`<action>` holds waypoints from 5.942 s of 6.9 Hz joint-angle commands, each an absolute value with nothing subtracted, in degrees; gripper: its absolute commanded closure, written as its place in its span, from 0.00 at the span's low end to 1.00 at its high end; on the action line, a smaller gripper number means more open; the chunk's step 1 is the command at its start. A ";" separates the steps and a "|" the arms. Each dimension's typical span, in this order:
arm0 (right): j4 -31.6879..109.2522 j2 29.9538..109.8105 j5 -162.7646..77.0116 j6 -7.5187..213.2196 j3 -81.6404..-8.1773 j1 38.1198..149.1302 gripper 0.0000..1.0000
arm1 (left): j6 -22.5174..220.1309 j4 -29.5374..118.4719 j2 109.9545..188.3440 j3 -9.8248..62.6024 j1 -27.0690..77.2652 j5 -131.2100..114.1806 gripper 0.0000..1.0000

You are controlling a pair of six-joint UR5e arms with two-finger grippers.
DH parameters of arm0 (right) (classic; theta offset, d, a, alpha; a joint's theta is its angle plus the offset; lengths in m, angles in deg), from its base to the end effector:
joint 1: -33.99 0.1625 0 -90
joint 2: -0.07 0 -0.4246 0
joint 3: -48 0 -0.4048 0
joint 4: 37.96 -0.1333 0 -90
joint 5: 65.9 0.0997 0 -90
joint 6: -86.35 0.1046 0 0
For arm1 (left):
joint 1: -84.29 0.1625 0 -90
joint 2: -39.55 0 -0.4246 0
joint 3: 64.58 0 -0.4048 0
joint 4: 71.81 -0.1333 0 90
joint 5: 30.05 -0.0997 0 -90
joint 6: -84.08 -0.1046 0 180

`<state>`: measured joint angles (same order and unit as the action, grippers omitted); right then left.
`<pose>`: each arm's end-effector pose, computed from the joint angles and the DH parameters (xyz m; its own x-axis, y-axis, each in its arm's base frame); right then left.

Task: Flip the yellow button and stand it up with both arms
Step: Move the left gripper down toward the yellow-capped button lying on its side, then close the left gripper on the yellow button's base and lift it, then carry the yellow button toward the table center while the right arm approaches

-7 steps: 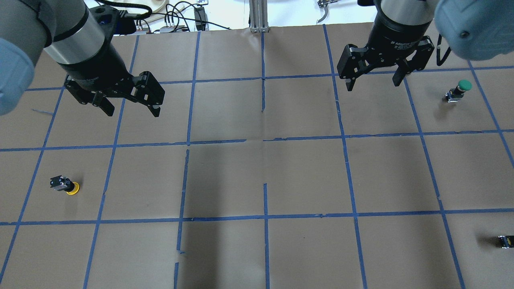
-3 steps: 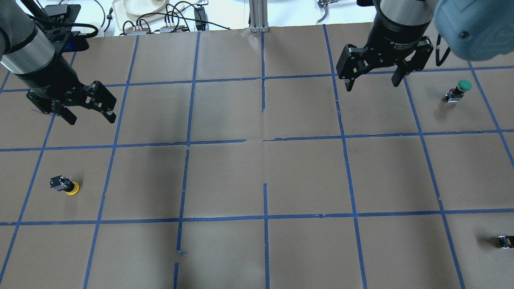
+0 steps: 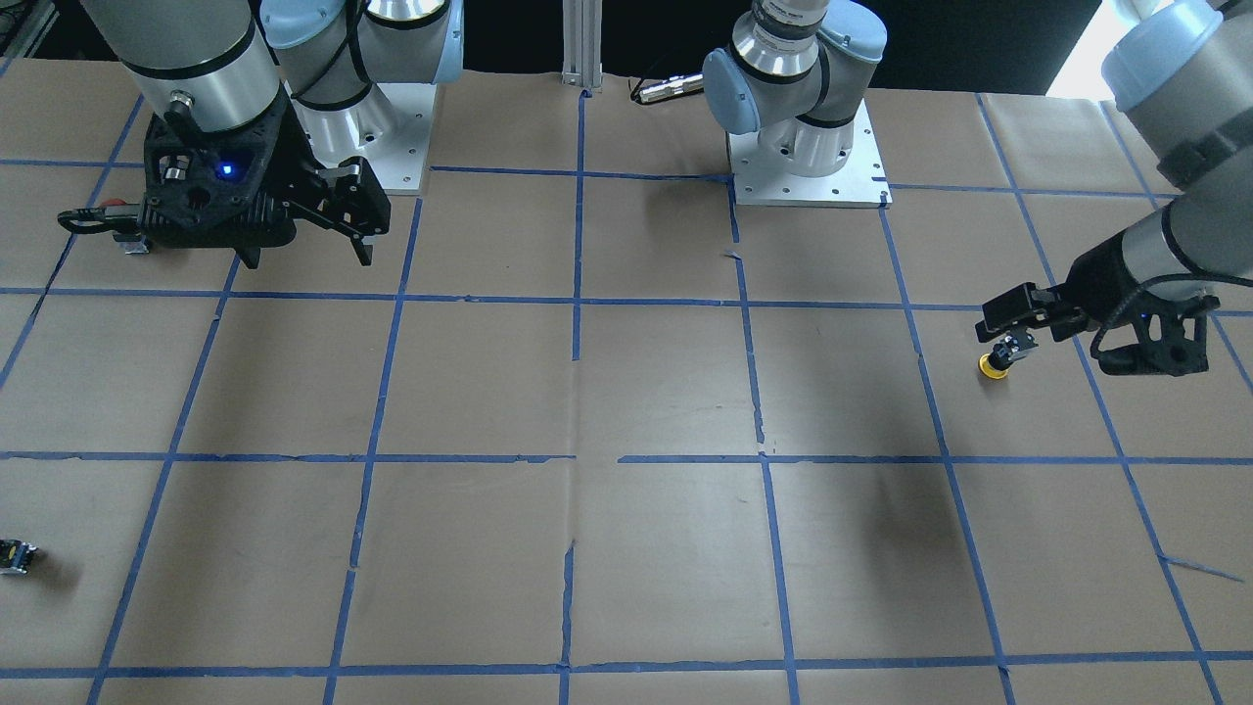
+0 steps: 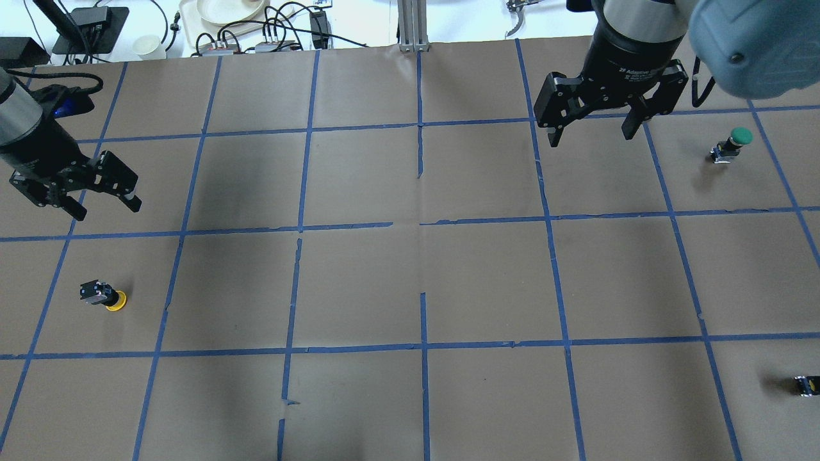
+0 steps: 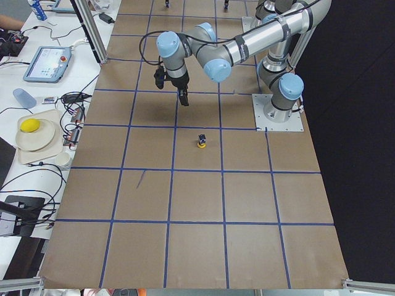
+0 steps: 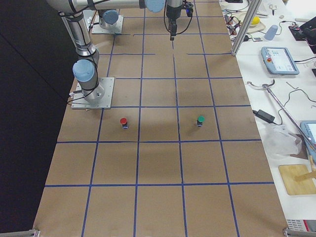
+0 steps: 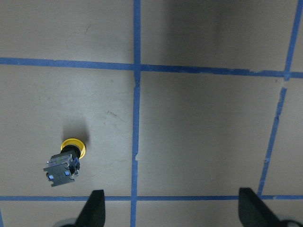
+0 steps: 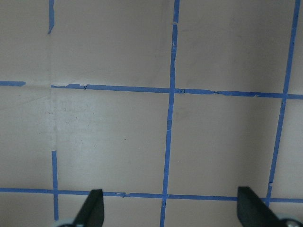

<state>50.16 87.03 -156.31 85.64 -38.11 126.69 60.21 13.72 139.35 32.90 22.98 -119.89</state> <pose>0.1571 -0.5183 0.4861 -0.9982 -0.0596 0.0069 -0.0595 0.9981 0.0181 0.1386 -0.5315 0.3366 -0.9914 -0.0934 0.0922 -0.0732 0.9767 0.2017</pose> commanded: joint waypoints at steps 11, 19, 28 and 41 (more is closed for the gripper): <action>50.19 87.17 -156.08 85.73 -38.22 126.89 0.00 | 49.62 -15.92 141.60 53.37 34.90 -123.30 0.63; 50.19 87.17 -156.16 85.73 -38.22 126.89 0.00 | 49.71 32.91 128.25 42.73 23.78 -98.40 0.81; 25.47 87.53 -120.38 88.73 -38.04 108.56 0.00 | 50.41 36.38 124.90 44.31 -1.40 -43.97 0.82; -1.93 90.60 -94.11 84.06 -43.85 112.57 0.01 | 50.68 35.85 123.58 45.99 -5.79 -28.29 0.85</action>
